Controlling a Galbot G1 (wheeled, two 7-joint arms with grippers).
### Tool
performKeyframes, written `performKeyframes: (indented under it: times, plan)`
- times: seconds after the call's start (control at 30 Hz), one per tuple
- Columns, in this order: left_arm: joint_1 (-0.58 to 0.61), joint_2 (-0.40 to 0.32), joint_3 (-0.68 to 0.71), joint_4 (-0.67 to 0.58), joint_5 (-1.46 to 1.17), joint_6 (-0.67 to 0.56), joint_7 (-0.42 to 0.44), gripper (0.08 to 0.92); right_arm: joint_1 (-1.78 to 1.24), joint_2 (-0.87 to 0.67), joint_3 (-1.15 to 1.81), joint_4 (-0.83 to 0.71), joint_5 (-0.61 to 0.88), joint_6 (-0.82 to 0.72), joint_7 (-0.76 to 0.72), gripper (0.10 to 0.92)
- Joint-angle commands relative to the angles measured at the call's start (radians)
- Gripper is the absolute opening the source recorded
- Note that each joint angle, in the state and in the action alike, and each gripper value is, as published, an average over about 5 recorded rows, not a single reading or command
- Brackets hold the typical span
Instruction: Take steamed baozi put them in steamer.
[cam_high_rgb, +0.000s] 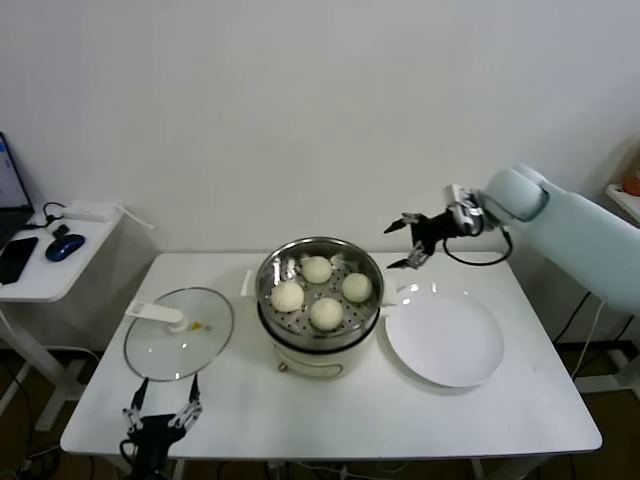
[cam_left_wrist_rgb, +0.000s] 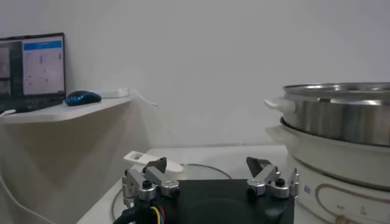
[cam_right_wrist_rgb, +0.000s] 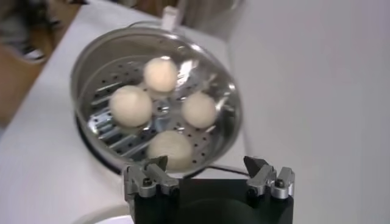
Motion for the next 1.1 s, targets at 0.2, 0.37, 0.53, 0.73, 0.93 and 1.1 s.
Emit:
performKeyframes:
  times: [0.2, 0.37, 0.53, 0.73, 0.93, 1.1]
  plan:
    - [0.017, -0.002, 0.003, 0.009, -0.005, -0.03, -0.016, 0.823, -0.991, 0.0, 1.128, 0.29, -0.069, 0.091, 0.493, 0.823]
    - [0.018, -0.002, 0.0, 0.009, -0.001, -0.03, -0.017, 0.823, -1.234, 0.162, 1.324, 0.4, -0.123, 0.125, 0.604, 0.823]
    - [0.017, -0.003, -0.002, 0.007, 0.003, -0.027, -0.02, 0.823, -1.388, 0.3, 1.396, 0.472, -0.163, 0.185, 0.654, 0.823]
    - [0.012, -0.009, -0.012, 0.011, 0.006, -0.031, -0.022, 0.823, -1.49, 0.445, 1.419, 0.532, -0.155, 0.217, 0.738, 0.823]
    - [0.011, -0.006, -0.033, 0.009, 0.003, -0.041, -0.018, 0.823, -1.588, 0.528, 1.399, 0.563, -0.162, 0.256, 0.798, 0.823]
    - [0.014, -0.004, -0.041, 0.001, 0.013, -0.046, -0.009, 0.823, -1.67, 0.568, 1.39, 0.566, -0.166, 0.29, 0.794, 0.823]
